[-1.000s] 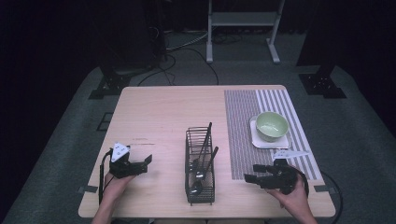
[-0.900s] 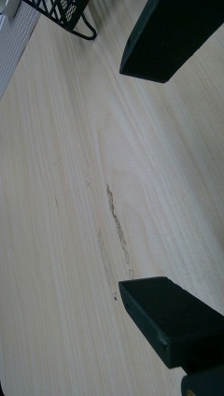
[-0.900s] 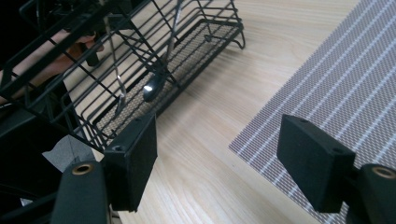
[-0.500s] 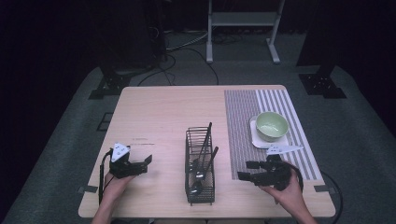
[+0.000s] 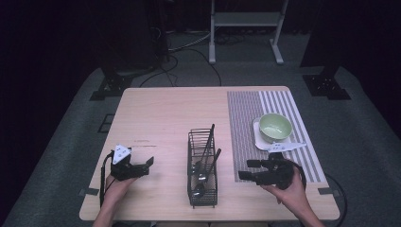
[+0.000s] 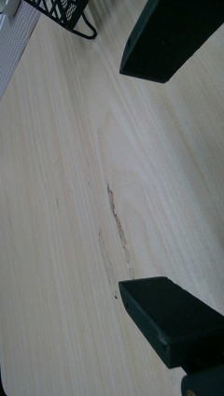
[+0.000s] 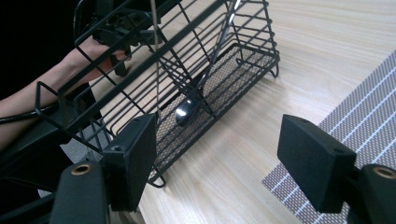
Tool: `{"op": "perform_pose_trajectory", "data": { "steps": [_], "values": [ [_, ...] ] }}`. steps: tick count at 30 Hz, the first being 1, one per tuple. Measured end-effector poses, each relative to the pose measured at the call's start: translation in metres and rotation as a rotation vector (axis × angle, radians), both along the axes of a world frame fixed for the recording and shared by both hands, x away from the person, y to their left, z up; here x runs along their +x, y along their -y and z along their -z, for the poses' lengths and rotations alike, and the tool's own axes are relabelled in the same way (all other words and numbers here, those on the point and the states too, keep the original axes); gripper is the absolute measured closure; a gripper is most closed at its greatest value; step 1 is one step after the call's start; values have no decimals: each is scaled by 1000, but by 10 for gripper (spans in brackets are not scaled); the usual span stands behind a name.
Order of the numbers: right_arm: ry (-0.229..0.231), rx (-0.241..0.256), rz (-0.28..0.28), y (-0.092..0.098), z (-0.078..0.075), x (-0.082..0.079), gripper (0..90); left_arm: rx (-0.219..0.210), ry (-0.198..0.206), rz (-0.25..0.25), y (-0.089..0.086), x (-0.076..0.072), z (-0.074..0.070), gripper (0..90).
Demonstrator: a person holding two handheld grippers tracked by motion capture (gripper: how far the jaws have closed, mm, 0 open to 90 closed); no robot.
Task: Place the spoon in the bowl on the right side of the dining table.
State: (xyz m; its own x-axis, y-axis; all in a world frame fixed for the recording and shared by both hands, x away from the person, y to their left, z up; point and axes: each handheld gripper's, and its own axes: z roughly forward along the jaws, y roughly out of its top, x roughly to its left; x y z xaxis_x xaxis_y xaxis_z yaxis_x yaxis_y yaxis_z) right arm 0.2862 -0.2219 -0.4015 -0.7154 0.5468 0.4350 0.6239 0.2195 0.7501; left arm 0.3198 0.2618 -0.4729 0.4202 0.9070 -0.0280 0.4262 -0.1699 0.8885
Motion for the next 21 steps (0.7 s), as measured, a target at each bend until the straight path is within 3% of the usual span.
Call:
{"op": "perform_pose_trajectory", "data": {
  "steps": [8, 15, 21],
  "values": [
    [11, 3, -24, -7, -11, 1, 274, 4, -1, 2, 0, 0, 0, 0],
    [21, 53, -38, -12, -26, 6, 274, 5, 1, 5, 0, 0, 0, 0],
    [30, 51, -58, -19, -35, 9, 274, 5, 4, 5, 0, 0, 0, 0]
  ]
}}
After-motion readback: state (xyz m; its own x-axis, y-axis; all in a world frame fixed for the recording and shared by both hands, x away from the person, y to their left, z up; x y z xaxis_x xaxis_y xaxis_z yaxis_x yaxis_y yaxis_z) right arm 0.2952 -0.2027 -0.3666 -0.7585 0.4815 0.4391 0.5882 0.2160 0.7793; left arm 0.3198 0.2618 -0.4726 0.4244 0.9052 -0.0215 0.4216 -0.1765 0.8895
